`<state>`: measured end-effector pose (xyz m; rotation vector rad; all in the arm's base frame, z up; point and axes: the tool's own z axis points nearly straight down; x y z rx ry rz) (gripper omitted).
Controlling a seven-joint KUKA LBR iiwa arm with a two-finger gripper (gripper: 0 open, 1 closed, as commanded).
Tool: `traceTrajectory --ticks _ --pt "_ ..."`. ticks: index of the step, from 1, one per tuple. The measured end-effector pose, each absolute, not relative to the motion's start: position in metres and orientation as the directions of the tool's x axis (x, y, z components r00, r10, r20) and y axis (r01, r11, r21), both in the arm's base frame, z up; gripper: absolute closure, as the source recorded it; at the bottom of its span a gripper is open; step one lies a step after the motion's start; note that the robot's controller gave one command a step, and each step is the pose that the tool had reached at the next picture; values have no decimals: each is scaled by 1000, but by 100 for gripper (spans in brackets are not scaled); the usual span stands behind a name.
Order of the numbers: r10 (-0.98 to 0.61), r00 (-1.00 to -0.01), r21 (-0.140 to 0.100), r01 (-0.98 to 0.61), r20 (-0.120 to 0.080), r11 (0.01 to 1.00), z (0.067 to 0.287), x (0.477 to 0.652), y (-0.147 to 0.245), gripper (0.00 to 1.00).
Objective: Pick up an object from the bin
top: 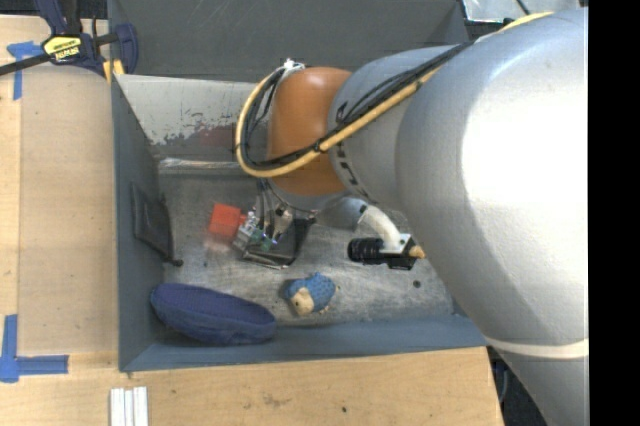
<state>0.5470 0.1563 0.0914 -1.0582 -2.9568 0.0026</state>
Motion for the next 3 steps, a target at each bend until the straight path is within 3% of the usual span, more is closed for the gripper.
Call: traceTrajectory --ticks 1,2,3 --pt "678 -735 3 678 -3 735 119 552 151 100" --pt "675 -738 5 675 -4 738 161 556 153 100" --pt "645 -764 8 645 -6 764 234 560 155 100"
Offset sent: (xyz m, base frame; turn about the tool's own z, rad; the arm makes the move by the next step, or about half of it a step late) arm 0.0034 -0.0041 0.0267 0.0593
